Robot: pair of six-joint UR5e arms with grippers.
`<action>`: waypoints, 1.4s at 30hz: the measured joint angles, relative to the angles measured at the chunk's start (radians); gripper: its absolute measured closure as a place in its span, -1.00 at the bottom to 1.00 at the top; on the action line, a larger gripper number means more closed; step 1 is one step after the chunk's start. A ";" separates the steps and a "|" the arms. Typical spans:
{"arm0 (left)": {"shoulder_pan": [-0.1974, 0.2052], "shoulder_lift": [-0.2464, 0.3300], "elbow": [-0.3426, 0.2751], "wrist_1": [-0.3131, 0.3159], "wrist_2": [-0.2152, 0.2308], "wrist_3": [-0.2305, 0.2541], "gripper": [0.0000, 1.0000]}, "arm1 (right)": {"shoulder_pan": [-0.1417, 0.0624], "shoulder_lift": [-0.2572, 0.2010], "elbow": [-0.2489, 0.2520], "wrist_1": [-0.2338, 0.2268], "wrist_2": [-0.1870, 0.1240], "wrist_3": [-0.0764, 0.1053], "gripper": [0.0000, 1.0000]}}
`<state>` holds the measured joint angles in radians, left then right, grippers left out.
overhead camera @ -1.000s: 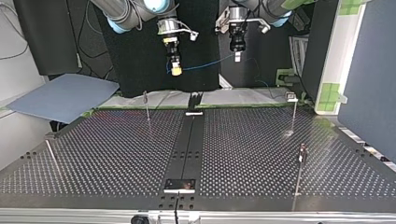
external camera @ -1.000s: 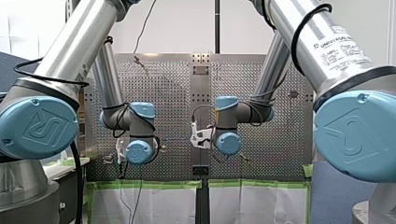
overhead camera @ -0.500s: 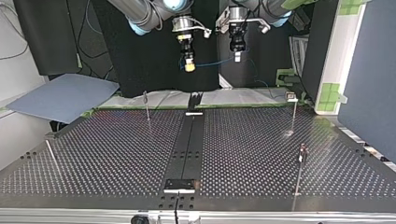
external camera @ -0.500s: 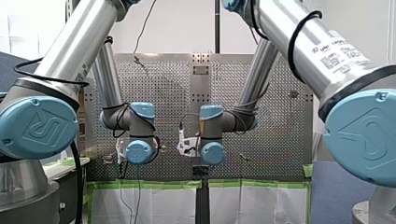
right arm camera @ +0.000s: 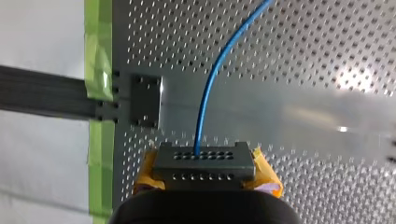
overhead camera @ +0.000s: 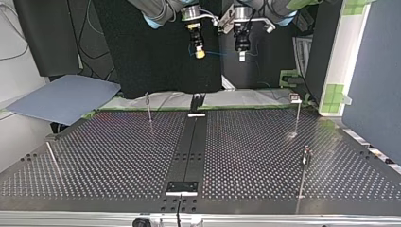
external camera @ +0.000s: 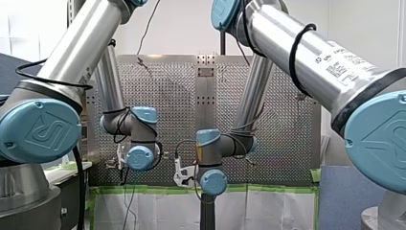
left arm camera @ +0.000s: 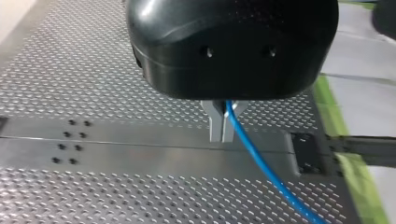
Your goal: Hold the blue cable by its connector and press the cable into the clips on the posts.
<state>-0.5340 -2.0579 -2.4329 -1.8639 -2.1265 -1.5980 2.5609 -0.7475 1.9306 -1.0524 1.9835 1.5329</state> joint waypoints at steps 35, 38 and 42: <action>0.320 0.219 0.154 -0.205 0.217 0.020 1.00 | -0.309 -0.325 -0.062 0.289 -0.243 0.132 1.00; 0.326 0.248 0.183 -0.233 0.212 -0.002 1.00 | -0.311 -0.357 -0.094 0.321 -0.275 0.128 1.00; 0.328 0.287 0.222 -0.273 0.209 -0.029 1.00 | -0.311 -0.397 -0.134 0.361 -0.315 0.125 1.00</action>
<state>-0.2063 -1.7709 -2.2111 -2.1370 -1.9179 -1.6272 2.2503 -1.1443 1.7970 -0.6918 1.6686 1.6575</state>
